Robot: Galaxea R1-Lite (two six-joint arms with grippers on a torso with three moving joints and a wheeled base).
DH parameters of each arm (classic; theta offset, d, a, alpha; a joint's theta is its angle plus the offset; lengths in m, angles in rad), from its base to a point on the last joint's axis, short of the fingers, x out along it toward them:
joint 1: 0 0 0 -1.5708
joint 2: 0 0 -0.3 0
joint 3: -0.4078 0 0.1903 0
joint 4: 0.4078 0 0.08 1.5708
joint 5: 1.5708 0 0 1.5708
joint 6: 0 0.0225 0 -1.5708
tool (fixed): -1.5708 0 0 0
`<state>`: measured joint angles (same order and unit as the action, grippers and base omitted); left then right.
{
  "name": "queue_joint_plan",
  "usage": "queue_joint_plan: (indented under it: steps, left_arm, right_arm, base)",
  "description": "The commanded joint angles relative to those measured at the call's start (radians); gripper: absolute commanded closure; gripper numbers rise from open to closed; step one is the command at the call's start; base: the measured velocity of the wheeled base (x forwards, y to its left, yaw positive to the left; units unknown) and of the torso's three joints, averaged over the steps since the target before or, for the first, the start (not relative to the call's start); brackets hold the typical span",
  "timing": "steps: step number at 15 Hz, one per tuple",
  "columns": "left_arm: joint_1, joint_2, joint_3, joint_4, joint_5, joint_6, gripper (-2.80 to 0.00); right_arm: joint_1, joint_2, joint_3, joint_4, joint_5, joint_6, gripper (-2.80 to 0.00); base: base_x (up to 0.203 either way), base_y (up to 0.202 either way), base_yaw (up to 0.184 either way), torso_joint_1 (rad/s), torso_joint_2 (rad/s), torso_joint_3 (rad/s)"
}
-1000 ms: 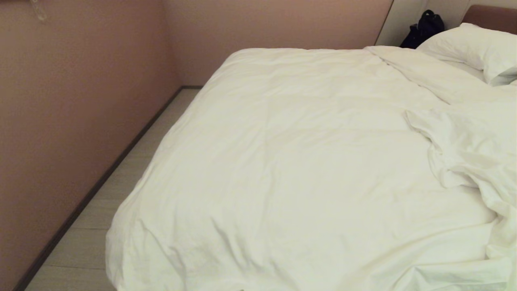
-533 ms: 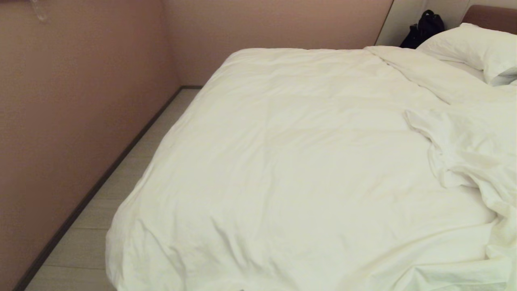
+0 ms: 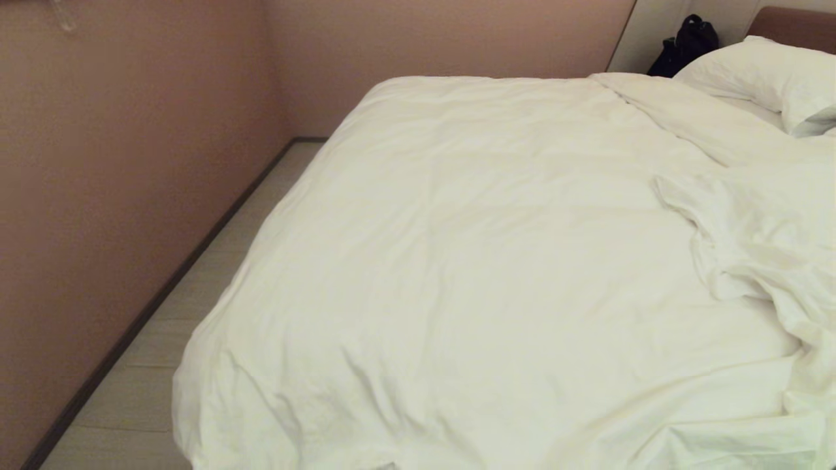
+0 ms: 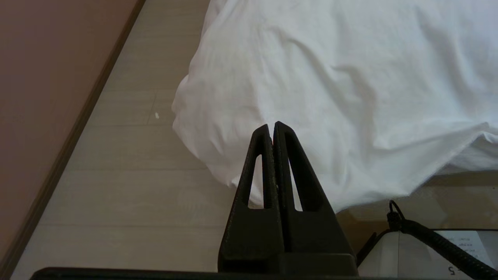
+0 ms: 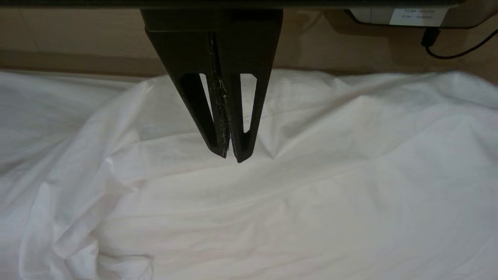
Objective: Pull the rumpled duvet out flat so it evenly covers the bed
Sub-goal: Hold the folded corner of the quilt
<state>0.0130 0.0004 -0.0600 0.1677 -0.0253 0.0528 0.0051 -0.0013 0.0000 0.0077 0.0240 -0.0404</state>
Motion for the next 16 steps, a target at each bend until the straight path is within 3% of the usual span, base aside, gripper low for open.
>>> queue_joint_plan:
  steps: [1, 6, 16]
  left_arm:
    - [0.001, 0.0, 0.0, 0.001, 0.001, -0.001, 0.0]
    - [0.001, 0.0, 0.0, 0.0, -0.001, -0.001, 0.0]
    - [0.001, 0.0, 0.0, 0.0, -0.004, 0.007, 0.0]
  right_arm:
    - [0.001, 0.001, 0.0, 0.0, 0.001, -0.001, 0.0]
    - [0.001, 0.001, 0.0, 0.0, 0.001, -0.001, 0.0]
    - [0.001, 0.001, 0.0, 0.0, 0.001, -0.001, 0.0]
  base:
    - [-0.153, 0.0, 0.002, 0.015, 0.0, -0.002]
    - [-0.172, 0.0, -0.001, -0.001, 0.0, 0.005]
    - [0.0, 0.0, 0.0, 0.0, 0.0, 0.0]
